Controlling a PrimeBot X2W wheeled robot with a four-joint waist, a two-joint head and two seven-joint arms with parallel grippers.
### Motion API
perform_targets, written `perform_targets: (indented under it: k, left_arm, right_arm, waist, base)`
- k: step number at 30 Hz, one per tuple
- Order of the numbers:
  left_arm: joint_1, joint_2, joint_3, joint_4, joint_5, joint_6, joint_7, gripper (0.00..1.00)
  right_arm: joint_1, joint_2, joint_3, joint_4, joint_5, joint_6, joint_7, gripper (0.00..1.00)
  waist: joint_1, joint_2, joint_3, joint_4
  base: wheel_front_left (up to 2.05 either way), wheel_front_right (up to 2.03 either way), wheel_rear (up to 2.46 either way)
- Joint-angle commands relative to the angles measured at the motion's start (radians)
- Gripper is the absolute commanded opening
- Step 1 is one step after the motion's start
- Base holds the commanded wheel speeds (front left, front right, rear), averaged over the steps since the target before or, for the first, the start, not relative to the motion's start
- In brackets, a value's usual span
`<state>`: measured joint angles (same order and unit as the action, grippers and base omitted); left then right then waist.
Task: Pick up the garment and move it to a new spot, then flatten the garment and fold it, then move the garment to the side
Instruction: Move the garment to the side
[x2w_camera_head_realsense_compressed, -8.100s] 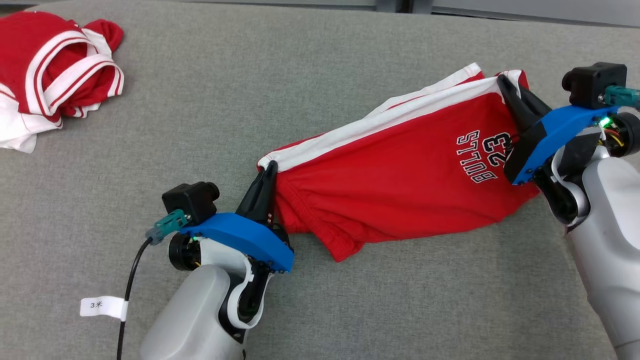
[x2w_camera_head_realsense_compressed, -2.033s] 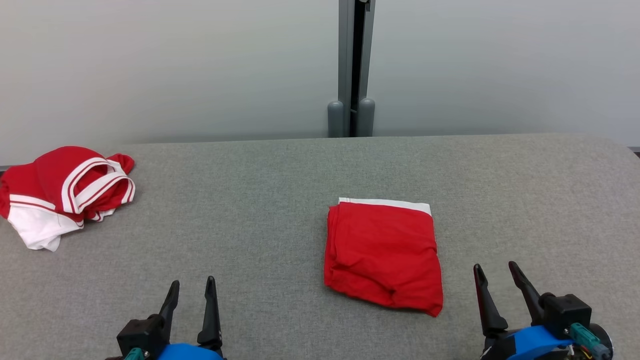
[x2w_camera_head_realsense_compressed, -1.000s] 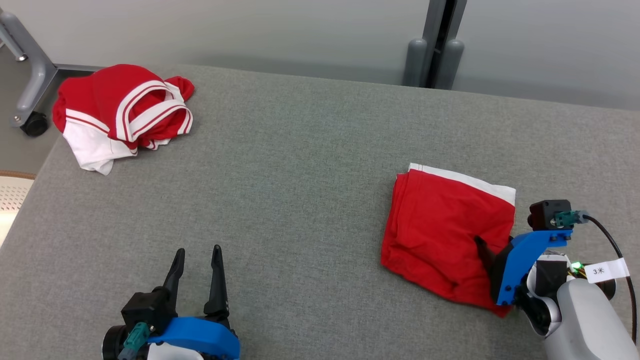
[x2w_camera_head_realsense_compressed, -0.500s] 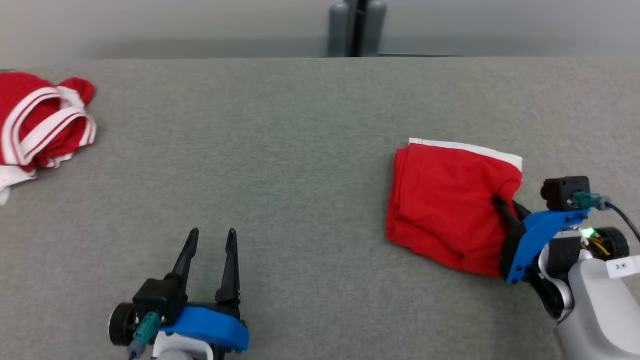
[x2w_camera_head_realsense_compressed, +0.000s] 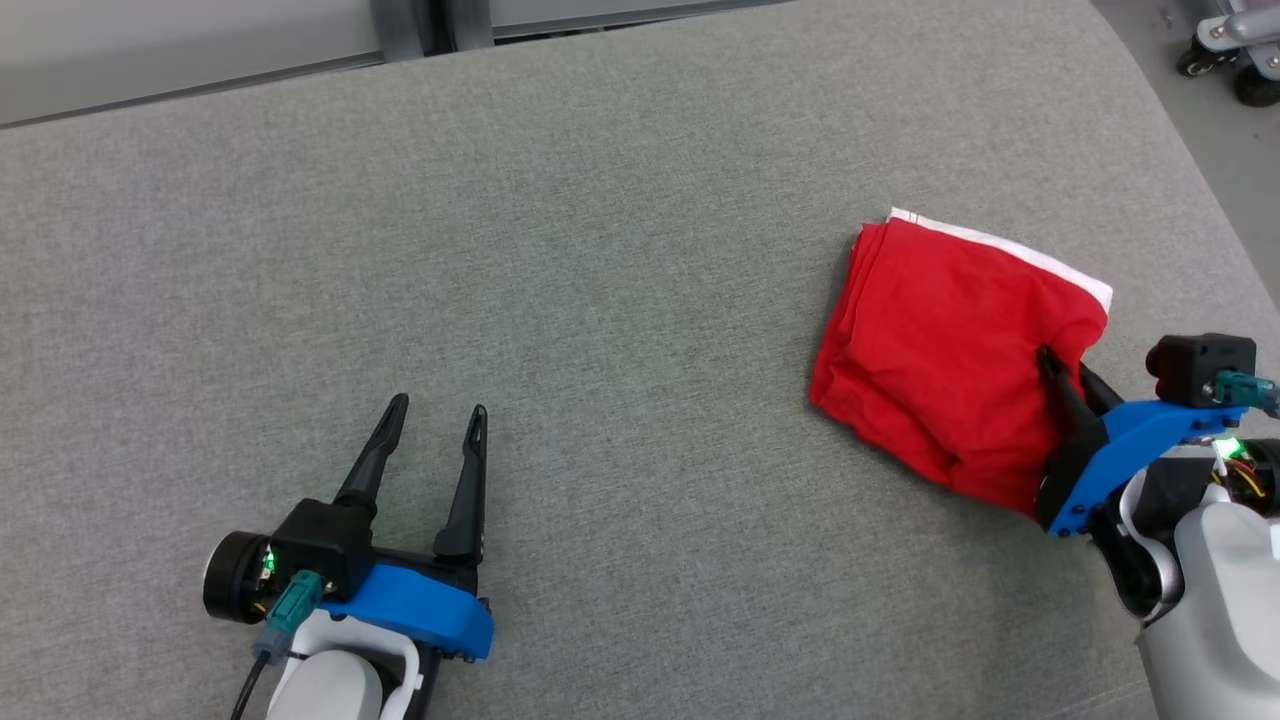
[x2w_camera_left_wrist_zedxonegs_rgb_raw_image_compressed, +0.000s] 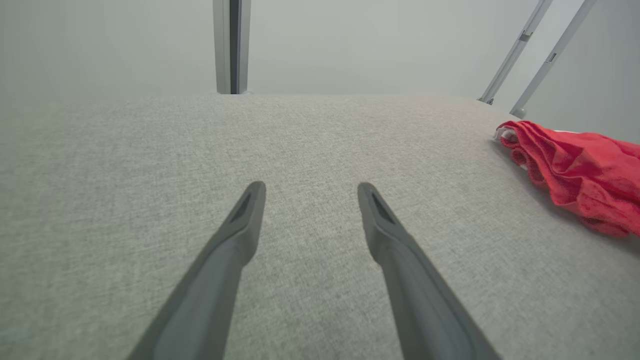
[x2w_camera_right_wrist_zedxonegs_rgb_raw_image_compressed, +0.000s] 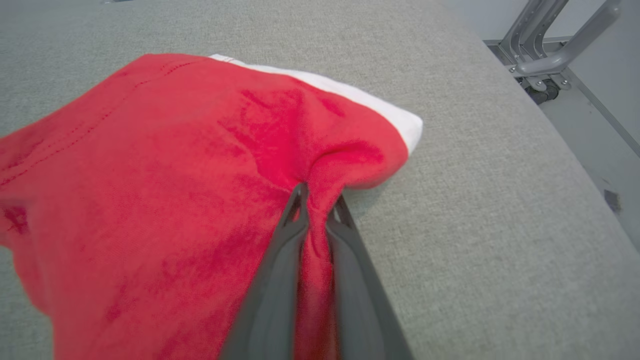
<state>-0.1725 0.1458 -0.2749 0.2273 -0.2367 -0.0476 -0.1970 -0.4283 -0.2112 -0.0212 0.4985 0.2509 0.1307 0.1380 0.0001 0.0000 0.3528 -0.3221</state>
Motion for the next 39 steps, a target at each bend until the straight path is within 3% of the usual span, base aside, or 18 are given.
perform_targets:
  k: [1, 9, 14, 20, 28, 30, 32, 39]
  left_arm:
    - [-0.016, 0.01, -0.006, -0.013, 0.004, 0.0, 0.008, 1.0]
    - [-0.018, 0.023, -0.013, -0.056, 0.004, 0.001, 0.026, 1.0]
    - [-0.003, 0.033, -0.008, -0.088, 0.0, 0.014, 0.034, 1.0]
    - [0.011, 0.041, -0.011, -0.114, -0.007, 0.021, 0.036, 1.0]
    - [0.014, 0.047, -0.015, -0.132, -0.007, 0.028, 0.04, 1.0]
    - [0.01, 0.049, -0.016, -0.135, -0.006, 0.03, 0.042, 1.0]
    - [0.004, 0.049, -0.019, -0.135, -0.006, 0.03, 0.045, 1.0]
    - [0.0, 0.047, -0.026, -0.118, -0.016, 0.032, 0.043, 1.0]
  right_arm:
    - [-0.045, 0.003, 0.001, 0.019, 0.011, 0.0, -0.012, 0.0]
    - [-0.158, -0.083, -0.01, 0.104, 0.026, 0.0, -0.003, 0.0]
    - [-0.258, -0.21, -0.05, 0.18, 0.002, 0.0, 0.031, 0.0]
    - [-0.323, -0.31, -0.097, 0.238, -0.05, 0.0, 0.062, 0.0]
    - [-0.374, -0.363, -0.085, 0.277, -0.126, 0.0, 0.043, 0.0]
    - [-0.391, -0.364, -0.097, 0.285, -0.157, 0.0, 0.007, 0.44]
    - [-0.401, -0.353, -0.103, 0.292, -0.193, 0.0, -0.04, 1.0]
    - [-0.421, -0.298, -0.092, 0.339, -0.253, 0.0, -0.169, 1.0]
  waist:
    - [-0.0001, 0.0, 0.014, 0.005]
    - [-0.0001, 0.0, 0.041, 0.085]
    - [-0.0001, 0.0, 0.061, 0.17]
    - [-0.0001, 0.0, 0.086, 0.226]
    - [-0.0001, 0.0, 0.109, 0.241]
    - [-0.0001, 0.0, 0.115, 0.239]
    - [-0.0001, 0.0, 0.117, 0.238]
    - [-0.0001, 0.0, 0.097, 0.229]
  base:
    - [0.0, 0.0, 0.0]
    - [0.0, 0.0, 0.0]
    - [0.0, 0.0, 0.0]
    - [0.0, 0.0, 0.0]
    - [0.0, 0.0, 0.0]
    - [0.0, 0.0, 0.0]
    - [0.0, 0.0, 0.0]
    - [0.0, 0.0, 0.0]
